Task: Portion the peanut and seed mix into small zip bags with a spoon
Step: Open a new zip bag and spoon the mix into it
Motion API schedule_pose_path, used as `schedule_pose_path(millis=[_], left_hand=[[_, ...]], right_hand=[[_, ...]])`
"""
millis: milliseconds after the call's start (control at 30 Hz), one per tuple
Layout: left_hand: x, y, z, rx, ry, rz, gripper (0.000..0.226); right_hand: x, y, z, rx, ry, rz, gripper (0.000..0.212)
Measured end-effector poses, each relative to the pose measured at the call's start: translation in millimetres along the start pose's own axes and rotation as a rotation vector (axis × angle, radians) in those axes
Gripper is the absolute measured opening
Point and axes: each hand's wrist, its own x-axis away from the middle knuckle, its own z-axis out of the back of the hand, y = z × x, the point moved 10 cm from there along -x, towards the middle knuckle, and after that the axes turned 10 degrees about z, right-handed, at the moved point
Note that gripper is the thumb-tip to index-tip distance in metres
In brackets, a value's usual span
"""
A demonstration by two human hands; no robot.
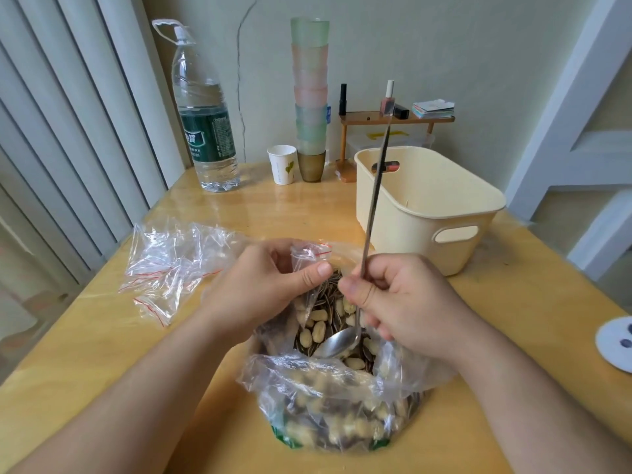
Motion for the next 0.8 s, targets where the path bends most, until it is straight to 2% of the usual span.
schedule_pose_path(millis=[67,200,300,433,567,667,700,800], left_hand=[[-2,-2,8,-0.04,0.03,0.009,0.058],[-3,-2,23,-0.003,0.074,0.024,0.06],[-2,1,23,0.006,0.064,-0.011,0.046],[-3,2,17,0.007,0.047,-0.015,0.021],[-2,0,19,0.025,0.088,0.005,0.039],[-4,-2,21,0.07,0.044,-0.012,0.07],[-4,-3,22,0.08,0.03,0.007,0.07],[-3,-7,18,0.062,-0.08,0.039,0.04]], right_hand=[[1,4,-7,-0.003,-0.028,-0.019,0.018],[0,6,-11,0.007,0.0,-0.035,0.02],[-2,10,-6,0.048,0.082,-0.028,0.012],[-2,15,4,0.101,0.176,-0.039,0.019],[-3,13,4,0.139,0.2,0.008,0.013],[-4,16,3,0.124,0.183,-0.013,0.014],[-4,17,5,0.126,0.19,-0.02,0.015],[-4,18,17,0.097,0.254,-0.026,0.018]])
